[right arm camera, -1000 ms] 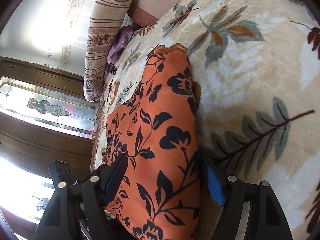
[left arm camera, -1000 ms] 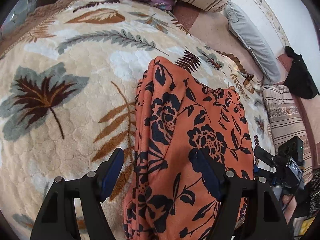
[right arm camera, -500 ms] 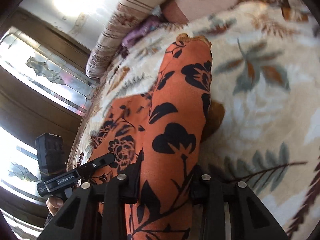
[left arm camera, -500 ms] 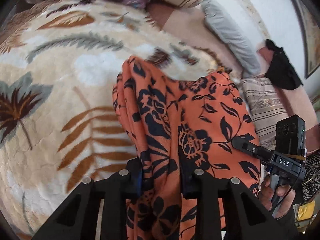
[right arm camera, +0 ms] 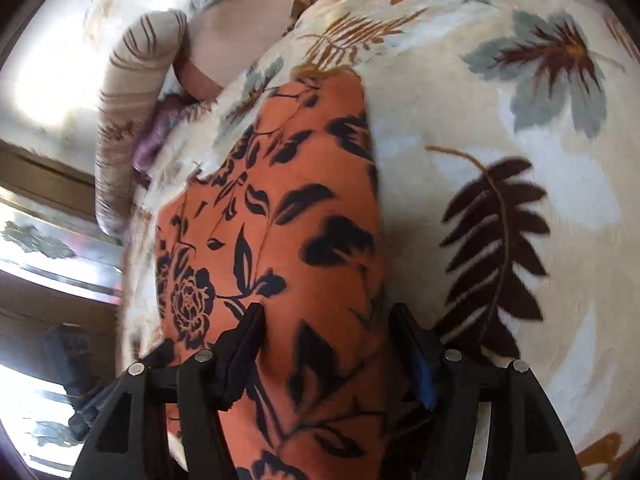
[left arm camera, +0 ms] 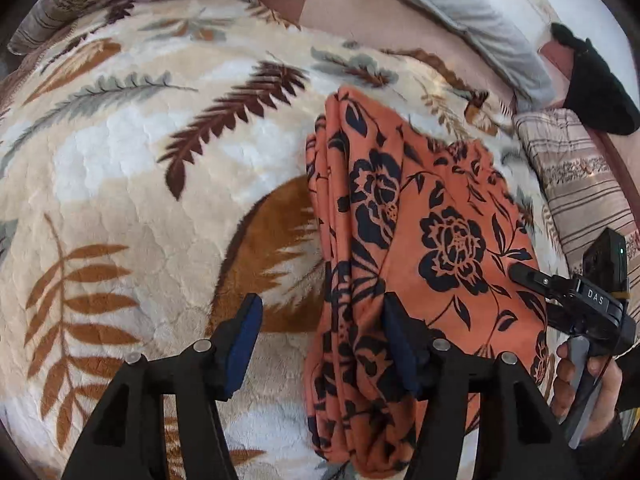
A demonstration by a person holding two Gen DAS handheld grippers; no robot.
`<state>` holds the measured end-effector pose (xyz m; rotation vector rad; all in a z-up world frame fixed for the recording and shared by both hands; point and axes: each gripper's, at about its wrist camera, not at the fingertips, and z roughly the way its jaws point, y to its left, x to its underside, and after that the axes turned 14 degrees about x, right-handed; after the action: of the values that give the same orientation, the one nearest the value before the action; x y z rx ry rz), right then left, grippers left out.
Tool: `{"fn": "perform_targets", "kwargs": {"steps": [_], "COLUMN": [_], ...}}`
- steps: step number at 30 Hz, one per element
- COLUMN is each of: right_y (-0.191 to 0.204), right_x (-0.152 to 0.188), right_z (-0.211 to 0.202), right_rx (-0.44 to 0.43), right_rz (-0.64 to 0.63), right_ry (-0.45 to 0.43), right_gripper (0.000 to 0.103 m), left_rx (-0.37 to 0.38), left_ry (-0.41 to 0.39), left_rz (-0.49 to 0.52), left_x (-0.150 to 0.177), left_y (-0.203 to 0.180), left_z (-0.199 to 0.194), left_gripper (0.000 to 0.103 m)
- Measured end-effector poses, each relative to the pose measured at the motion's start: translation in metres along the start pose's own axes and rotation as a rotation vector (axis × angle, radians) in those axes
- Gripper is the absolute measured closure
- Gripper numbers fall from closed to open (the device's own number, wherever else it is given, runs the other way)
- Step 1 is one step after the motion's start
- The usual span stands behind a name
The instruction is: Fold small clothes
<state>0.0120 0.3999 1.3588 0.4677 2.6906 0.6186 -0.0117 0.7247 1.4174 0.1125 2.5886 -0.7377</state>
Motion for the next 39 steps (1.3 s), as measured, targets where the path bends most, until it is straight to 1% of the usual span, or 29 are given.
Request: {"fn": "perform_targets", "kwargs": {"steps": [2,3,4,5,6,7,8,9,10,11,12,13,14,15,16,18,20,21,22,23,24,27,28,31,34,36,39], "right_y": [0.0,0.004,0.008,0.015,0.026,0.033,0.041,0.047,0.057,0.067,0.068,0.066,0.066,0.068,0.073,0.084,0.092,0.095,0.094,0.093,0.094,0.089,0.087,0.074,0.071,0.072,0.078], "right_x": [0.005,0.008,0.01,0.011,0.014,0.019,0.025,0.032,0.039,0.044,0.047,0.049,0.051,0.052,0.054,0.059,0.071,0.082,0.09,0.101,0.113,0.14,0.145,0.159,0.164,0.165,0.165], "right_z": [-0.017,-0.034,-0.045,-0.057,-0.07,-0.078,-0.083,-0.084,-0.077,-0.063,-0.045,-0.028,-0.028,-0.034,-0.045,-0.065,-0.085,-0.096,-0.103,-0.109,-0.111,-0.118,-0.12,-0.131,-0.146,-0.156,-0.173], "right_rx": [0.041,0.068,0.079,0.065,0.03,0.007,-0.016,-0.038,-0.051,-0.053,-0.029,0.013,0.028,0.03,0.029,0.034,0.091,0.127,0.16,0.196,0.238,0.327,0.343,0.369,0.384,0.392,0.388], "right_rz": [-0.001,-0.008,-0.014,-0.031,-0.065,-0.09,-0.118,-0.153,-0.185,-0.204,-0.214,-0.208,-0.206,-0.211,-0.219,-0.233,-0.247,-0.253,-0.259,-0.269,-0.287,-0.322,-0.323,-0.305,-0.3,-0.307,-0.322], "right_ry": [-0.087,-0.159,-0.202,-0.246,-0.277,-0.293,-0.305,-0.305,-0.279,-0.237,-0.17,-0.116,-0.123,-0.15,-0.182,-0.241,-0.313,-0.334,-0.343,-0.345,-0.347,-0.346,-0.343,-0.344,-0.375,-0.409,-0.443], "right_gripper": [0.035,0.035,0.035,0.034,0.034,0.033,0.03,0.027,0.026,0.025,0.025,0.025,0.025,0.025,0.025,0.025,0.025,0.021,0.018,0.016,0.016,0.016,0.016,0.015,0.008,0.001,0.0], "left_rx": [-0.044,-0.056,-0.054,-0.057,-0.081,-0.096,-0.091,-0.091,-0.112,-0.147,-0.15,-0.135,-0.131,-0.131,-0.131,-0.157,-0.176,-0.182,-0.188,-0.188,-0.186,-0.206,-0.206,-0.205,-0.212,-0.216,-0.236], "left_ry": [-0.024,-0.035,-0.05,-0.062,-0.069,-0.074,-0.078,-0.069,-0.046,-0.016,-0.005,-0.008,-0.015,-0.029,-0.046,-0.081,-0.109,-0.126,-0.148,-0.168,-0.184,-0.214,-0.221,-0.241,-0.276,-0.293,-0.307], "left_rz": [0.04,0.054,0.075,0.094,0.102,0.103,0.105,0.108,0.108,0.098,0.08,0.062,0.048,0.051,0.063,0.099,0.116,0.118,0.121,0.131,0.144,0.167,0.173,0.189,0.197,0.199,0.193], "left_x": [0.007,0.01,0.013,0.015,0.019,0.025,0.028,0.03,0.033,0.034,0.036,0.036,0.036,0.036,0.036,0.039,0.043,0.045,0.049,0.052,0.057,0.066,0.07,0.081,0.087,0.091,0.093], "left_y": [-0.006,-0.01,-0.013,-0.013,-0.015,-0.016,-0.018,-0.017,-0.015,-0.011,-0.007,-0.006,-0.008,-0.011,-0.016,-0.026,-0.036,-0.042,-0.049,-0.056,-0.063,-0.081,-0.086,-0.101,-0.115,-0.121,-0.125], "left_z": [-0.015,-0.021,-0.029,-0.036,-0.04,-0.043,-0.04,-0.035,-0.029,-0.022,-0.02,-0.022,-0.029,-0.037,-0.043,-0.058,-0.071,-0.077,-0.085,-0.09,-0.093,-0.102,-0.106,-0.119,-0.13,-0.138,-0.142], "left_gripper": [0.039,0.039,0.039,0.039,0.038,0.037,0.036,0.034,0.033,0.033,0.033,0.033,0.033,0.033,0.033,0.033,0.03,0.025,0.022,0.022,0.021,0.018,0.018,0.017,0.017,0.016,0.015]}}
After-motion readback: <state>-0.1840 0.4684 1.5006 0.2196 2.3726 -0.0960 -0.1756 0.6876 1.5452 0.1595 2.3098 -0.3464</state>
